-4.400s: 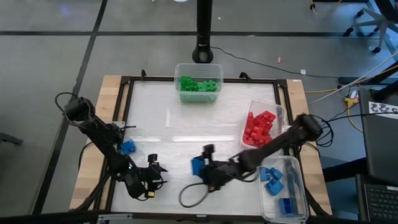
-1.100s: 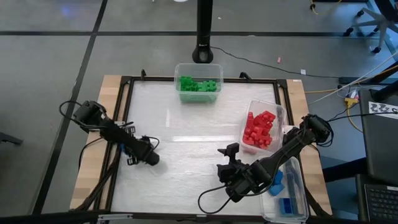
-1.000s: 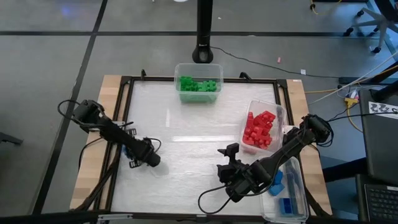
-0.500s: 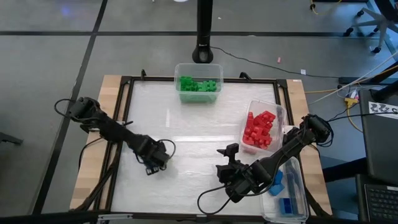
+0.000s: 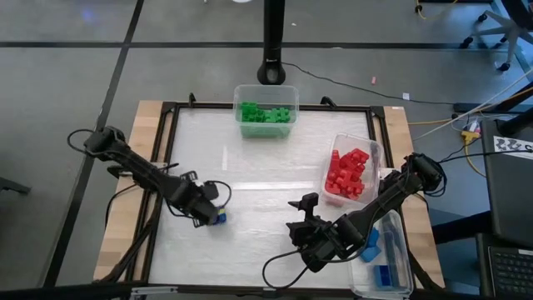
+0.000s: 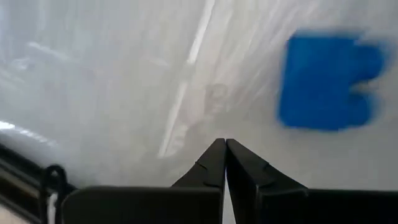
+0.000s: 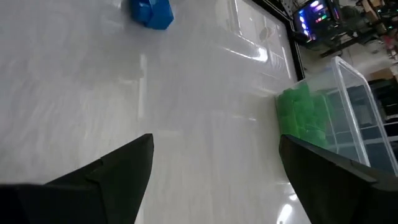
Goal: Sort blocks
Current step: Put the blue game piece into the bottom right transparent bin
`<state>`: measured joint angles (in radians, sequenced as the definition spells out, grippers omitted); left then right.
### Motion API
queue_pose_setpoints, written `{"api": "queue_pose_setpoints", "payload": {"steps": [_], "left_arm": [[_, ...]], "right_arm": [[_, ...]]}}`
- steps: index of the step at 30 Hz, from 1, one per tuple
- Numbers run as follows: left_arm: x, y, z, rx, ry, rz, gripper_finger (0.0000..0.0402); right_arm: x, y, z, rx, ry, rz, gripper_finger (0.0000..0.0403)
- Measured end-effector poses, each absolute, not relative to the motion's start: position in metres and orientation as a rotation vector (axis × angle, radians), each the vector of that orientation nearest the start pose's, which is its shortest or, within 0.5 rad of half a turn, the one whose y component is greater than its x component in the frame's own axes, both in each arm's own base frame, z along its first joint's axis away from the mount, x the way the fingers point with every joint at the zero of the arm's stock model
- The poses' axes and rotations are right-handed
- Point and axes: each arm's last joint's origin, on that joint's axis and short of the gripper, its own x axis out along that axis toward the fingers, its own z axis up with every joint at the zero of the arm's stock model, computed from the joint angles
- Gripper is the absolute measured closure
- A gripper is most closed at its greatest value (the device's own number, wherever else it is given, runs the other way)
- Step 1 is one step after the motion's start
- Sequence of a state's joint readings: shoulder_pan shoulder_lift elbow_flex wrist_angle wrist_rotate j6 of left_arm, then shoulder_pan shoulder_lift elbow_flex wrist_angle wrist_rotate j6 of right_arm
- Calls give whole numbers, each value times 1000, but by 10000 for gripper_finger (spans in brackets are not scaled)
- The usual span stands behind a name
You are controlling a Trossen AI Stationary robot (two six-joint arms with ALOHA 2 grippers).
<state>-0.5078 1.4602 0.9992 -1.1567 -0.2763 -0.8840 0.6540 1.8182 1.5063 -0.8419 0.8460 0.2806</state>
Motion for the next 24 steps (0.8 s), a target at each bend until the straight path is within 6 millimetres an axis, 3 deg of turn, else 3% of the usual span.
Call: {"api": "queue_pose_setpoints", "payload": {"steps": [5, 9, 16, 20, 24], "left_arm": [[199, -106, 178, -99, 1390, 439, 398], [200, -111, 161, -149, 1330, 350, 398], [208, -137, 157, -266, 1170, 112, 398], [214, -145, 155, -303, 1067, 31, 398], [212, -143, 148, -302, 1076, 60, 398]], "right_arm": [[310, 210, 264, -518, 758, -311, 59], [310, 209, 264, -525, 748, -326, 59], [318, 214, 257, -516, 697, -370, 59], [332, 215, 241, -512, 696, -383, 59], [346, 214, 221, -490, 739, -347, 59]]}}
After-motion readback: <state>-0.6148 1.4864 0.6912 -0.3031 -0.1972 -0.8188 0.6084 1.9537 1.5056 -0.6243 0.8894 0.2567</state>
